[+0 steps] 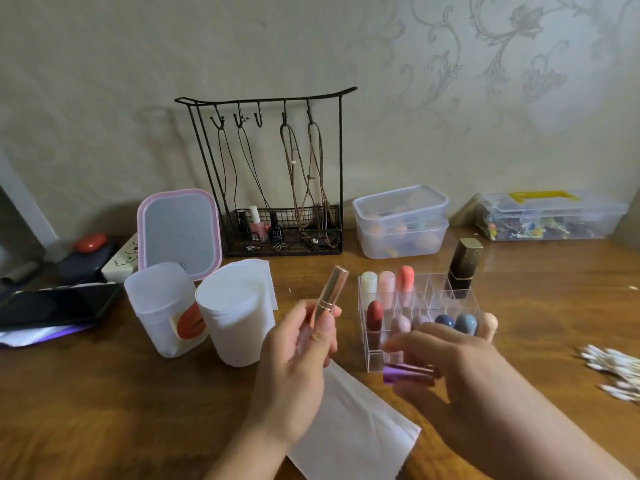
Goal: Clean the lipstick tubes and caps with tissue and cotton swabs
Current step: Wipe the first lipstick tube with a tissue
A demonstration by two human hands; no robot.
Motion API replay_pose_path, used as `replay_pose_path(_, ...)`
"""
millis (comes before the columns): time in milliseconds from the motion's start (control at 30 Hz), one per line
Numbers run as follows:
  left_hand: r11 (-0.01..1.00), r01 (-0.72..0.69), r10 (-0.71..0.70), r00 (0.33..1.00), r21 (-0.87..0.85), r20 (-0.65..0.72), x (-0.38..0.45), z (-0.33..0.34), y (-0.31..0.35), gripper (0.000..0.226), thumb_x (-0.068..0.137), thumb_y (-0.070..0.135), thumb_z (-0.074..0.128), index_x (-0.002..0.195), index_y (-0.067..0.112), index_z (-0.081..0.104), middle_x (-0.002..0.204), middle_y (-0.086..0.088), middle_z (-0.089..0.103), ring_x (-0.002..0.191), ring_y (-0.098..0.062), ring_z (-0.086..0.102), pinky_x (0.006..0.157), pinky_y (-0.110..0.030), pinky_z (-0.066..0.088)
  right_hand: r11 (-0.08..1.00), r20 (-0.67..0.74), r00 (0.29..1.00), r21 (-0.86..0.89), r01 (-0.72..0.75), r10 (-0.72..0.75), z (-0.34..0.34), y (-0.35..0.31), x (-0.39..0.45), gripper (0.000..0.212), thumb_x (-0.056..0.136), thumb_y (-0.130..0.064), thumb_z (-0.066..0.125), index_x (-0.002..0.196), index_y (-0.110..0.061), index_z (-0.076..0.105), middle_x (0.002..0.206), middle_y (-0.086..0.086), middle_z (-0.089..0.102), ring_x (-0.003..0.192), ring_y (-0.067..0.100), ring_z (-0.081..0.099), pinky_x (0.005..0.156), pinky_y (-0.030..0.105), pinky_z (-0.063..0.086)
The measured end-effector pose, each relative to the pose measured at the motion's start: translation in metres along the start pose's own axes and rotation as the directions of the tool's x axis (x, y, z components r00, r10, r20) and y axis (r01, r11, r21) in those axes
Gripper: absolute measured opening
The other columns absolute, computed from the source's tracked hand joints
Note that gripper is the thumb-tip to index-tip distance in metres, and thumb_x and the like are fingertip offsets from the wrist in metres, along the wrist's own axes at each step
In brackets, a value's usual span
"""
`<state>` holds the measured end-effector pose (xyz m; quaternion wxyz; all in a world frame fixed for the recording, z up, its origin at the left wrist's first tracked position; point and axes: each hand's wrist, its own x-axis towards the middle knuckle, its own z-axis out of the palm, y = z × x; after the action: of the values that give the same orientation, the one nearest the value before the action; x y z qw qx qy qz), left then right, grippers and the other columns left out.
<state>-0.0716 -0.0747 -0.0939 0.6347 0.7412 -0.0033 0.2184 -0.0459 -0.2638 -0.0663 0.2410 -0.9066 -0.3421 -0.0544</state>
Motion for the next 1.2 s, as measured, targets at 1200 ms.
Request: replay_pose_path(1200,0.484,0.063,-0.319,0.942,0.873,0.109,-0.003,-0.028,0.014,0.038,0.08,0.068,0.052,0.094,0.033,0.052,0.086,0.011,0.059,0.082,-0.007,0.058,0.072,-0.028,0.05,0.615,-0.158,0.946,0.787,-0.052,0.282,0.012,-0.025,-0.002,0.033,0.086,-0.052,0.063,0.083,-0.02,0.067,0.058,0.0,0.058,0.051,0.01,0.047,0.05,0.021,0.035)
